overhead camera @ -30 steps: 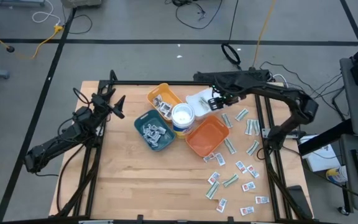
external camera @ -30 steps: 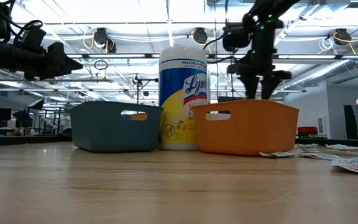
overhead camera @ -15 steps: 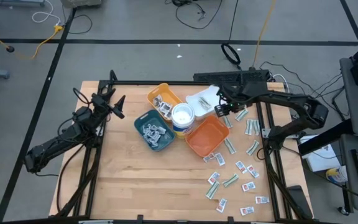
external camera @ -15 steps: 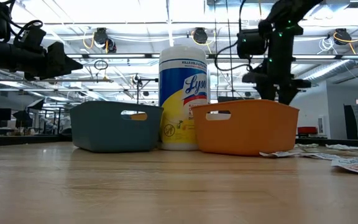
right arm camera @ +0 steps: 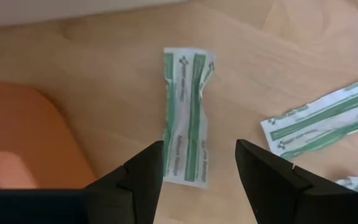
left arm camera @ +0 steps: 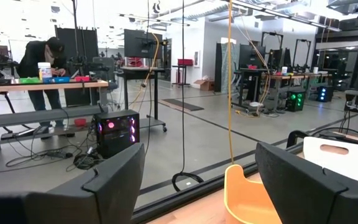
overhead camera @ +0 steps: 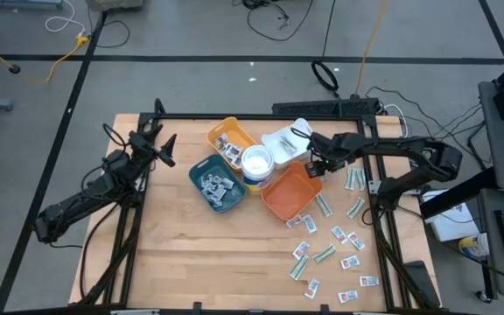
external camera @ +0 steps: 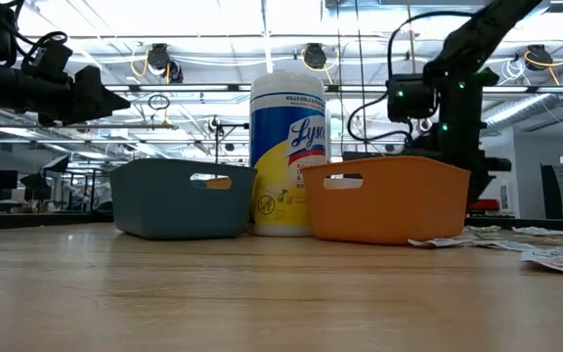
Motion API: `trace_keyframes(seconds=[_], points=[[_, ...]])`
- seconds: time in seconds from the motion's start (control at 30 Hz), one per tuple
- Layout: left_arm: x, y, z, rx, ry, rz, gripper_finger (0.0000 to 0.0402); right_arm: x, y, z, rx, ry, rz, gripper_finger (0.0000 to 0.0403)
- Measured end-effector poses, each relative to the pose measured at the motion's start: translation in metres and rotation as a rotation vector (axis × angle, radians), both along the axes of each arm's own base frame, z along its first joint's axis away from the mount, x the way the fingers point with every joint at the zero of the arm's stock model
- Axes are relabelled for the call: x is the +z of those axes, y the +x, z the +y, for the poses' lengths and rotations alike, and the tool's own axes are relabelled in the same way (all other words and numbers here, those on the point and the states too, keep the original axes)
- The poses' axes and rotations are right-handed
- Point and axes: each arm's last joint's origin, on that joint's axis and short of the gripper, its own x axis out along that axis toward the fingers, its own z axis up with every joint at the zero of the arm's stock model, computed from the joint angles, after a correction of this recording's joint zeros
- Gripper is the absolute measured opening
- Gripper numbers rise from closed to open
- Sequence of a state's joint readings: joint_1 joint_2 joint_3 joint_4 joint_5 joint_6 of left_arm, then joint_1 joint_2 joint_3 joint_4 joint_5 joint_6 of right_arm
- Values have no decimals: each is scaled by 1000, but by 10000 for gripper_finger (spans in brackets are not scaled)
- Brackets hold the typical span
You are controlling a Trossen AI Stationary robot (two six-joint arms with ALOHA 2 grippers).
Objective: Pick & Place First Aid Supplies
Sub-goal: Put the green bandage into the white bin
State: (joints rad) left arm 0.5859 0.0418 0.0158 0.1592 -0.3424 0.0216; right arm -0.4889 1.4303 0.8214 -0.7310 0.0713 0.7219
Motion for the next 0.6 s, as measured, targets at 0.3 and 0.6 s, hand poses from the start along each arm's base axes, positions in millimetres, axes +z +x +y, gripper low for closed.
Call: trace_keyframes(seconds=[0.3, 0.6], points=[[0, 0, 0, 0, 0, 0, 308, -17, -5, 2, 0, 31, -51, 192], [0, 0, 0, 0, 0, 0, 308, -18, -4, 2, 16, 27, -48, 151]])
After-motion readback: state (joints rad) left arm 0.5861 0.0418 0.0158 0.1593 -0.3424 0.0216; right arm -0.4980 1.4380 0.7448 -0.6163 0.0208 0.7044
